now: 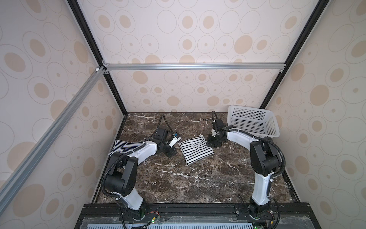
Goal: Fold and stack tank tops
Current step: Rotate the tank top at the center of the table.
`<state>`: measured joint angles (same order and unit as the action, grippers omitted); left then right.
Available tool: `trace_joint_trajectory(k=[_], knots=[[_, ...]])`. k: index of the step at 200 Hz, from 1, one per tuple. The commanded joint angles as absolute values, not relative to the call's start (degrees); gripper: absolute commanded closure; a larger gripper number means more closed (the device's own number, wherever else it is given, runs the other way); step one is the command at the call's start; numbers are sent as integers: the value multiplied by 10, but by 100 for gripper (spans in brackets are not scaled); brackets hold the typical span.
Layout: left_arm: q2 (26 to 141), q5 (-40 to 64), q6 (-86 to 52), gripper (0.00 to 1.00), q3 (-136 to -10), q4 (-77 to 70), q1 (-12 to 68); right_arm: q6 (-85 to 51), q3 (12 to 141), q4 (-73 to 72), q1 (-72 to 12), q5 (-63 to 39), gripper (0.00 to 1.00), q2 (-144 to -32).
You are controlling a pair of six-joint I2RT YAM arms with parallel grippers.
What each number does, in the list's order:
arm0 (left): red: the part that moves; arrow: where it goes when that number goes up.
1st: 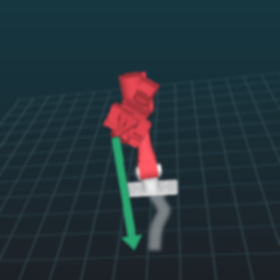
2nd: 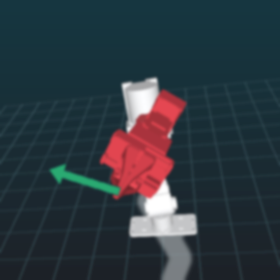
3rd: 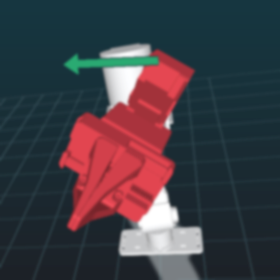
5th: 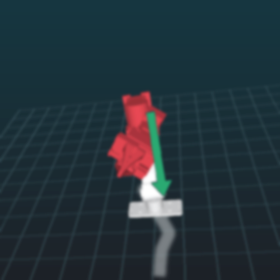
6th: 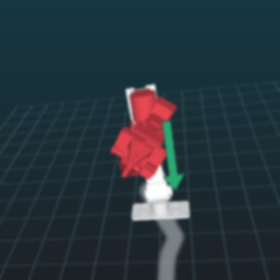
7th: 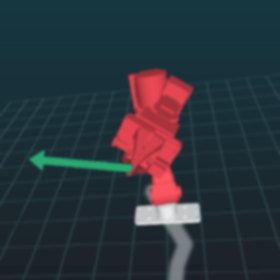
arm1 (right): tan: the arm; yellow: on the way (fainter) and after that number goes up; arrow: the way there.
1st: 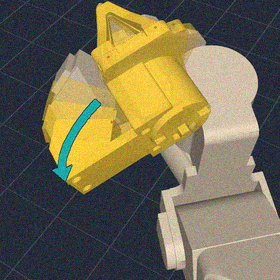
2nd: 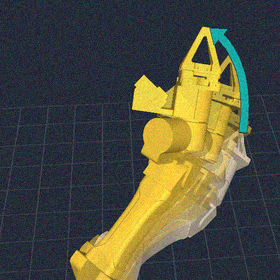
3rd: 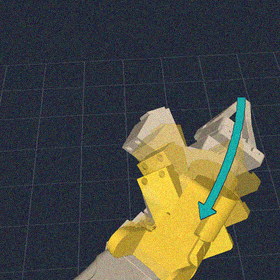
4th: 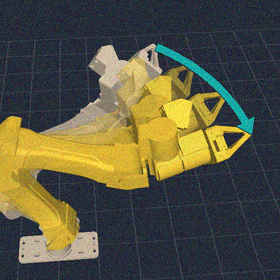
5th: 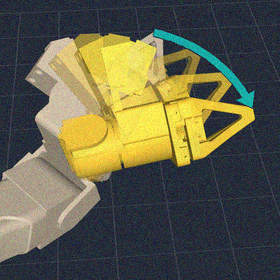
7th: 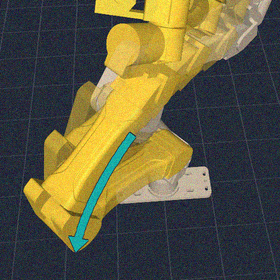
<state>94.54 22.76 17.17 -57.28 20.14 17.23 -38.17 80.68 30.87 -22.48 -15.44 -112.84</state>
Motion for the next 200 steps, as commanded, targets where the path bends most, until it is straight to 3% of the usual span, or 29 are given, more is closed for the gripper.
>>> trace_joint_trajectory(k=[1,43,101,142,200], knots=[[973,266,148,50,-597,225,142,-386,788,311,-237,-155,77,-1147],[1017,372,136,45,-625,253,79,-422,747,298,-291,-128,76,-1133],[1034,416,125,41,-641,248,50,-494,723,265,-384,-118,76,-1098],[1060,440,128,36,-641,261,51,-503,714,268,-391,-67,74,-1035],[1070,463,141,36,-626,274,50,-475,733,277,-381,-71,75,-1101]])
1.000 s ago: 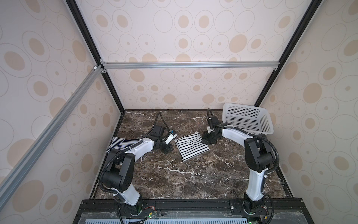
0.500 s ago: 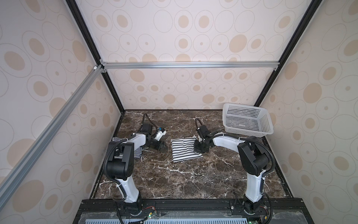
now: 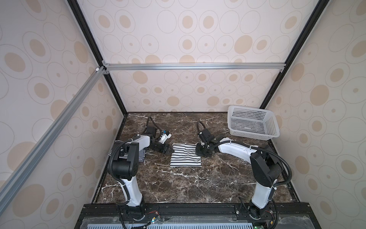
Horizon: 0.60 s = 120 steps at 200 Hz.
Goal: Fold and stack tank tops
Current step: Rotate the tank top at the center of the table, then pick up the tank top from the center of the table.
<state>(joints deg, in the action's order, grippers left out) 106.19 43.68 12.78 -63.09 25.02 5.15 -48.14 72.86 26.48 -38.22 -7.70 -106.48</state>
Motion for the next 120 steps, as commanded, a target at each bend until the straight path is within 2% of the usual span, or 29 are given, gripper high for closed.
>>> trace_joint_trajectory(k=[1,120], knots=[[1070,463,142,35,-626,274,51,-475,732,276,-381,-72,75,-1102],[1100,435,150,33,-593,265,50,-527,697,226,-405,-95,77,-1132]])
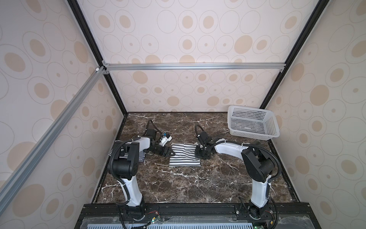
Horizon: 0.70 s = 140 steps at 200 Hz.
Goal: Fold and stack tank tops
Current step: Pick up the tank top from the center of the table.
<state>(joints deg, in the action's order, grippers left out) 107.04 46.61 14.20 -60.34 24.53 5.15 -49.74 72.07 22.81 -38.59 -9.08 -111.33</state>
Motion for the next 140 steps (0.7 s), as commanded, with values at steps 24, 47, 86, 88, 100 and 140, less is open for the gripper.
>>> trace_joint_trajectory(k=[24,47,86,88,100,140], knots=[[1104,430,153,33,-595,266,50,-554,682,197,-416,-93,77,-1122],[1113,428,150,33,-598,265,51,-565,685,190,-424,-94,77,-1120],[1124,430,147,37,-603,264,51,-581,683,177,-433,-96,77,-1125],[1124,431,147,38,-604,265,51,-582,683,176,-433,-96,77,-1125],[1127,437,148,41,-606,265,51,-587,682,171,-436,-95,78,-1126],[1149,448,148,55,-625,277,51,-601,676,158,-444,-92,78,-1129]])
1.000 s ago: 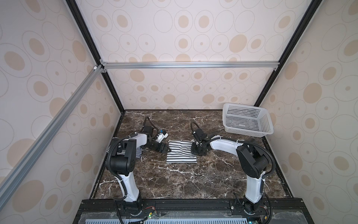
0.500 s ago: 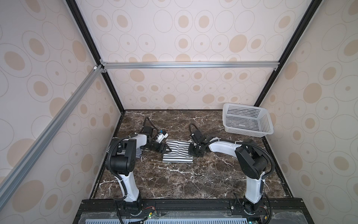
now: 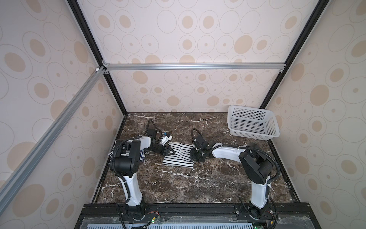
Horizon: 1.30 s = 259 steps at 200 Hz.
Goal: Fold and stack tank tops
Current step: Pick up the tank top from the center of the table, then place the tank top on the tank top.
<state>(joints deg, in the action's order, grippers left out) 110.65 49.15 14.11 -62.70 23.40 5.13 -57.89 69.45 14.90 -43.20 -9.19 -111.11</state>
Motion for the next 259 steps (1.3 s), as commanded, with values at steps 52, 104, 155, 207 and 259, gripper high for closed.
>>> trace_joint_trajectory(k=[52,104,155,207,259], knots=[[1151,483,168,100,-656,318,48,-602,655,141,-446,-90,79,-1104],[1121,451,238,100,-694,413,5,-570,646,167,-443,-58,75,-1045],[1046,347,302,100,-735,474,-49,-541,615,153,-428,-47,75,-1040],[1004,295,354,100,-802,549,-95,-495,573,156,-402,-5,75,-1038],[1006,285,398,100,-881,623,-163,-488,544,128,-387,-18,75,-1037]])
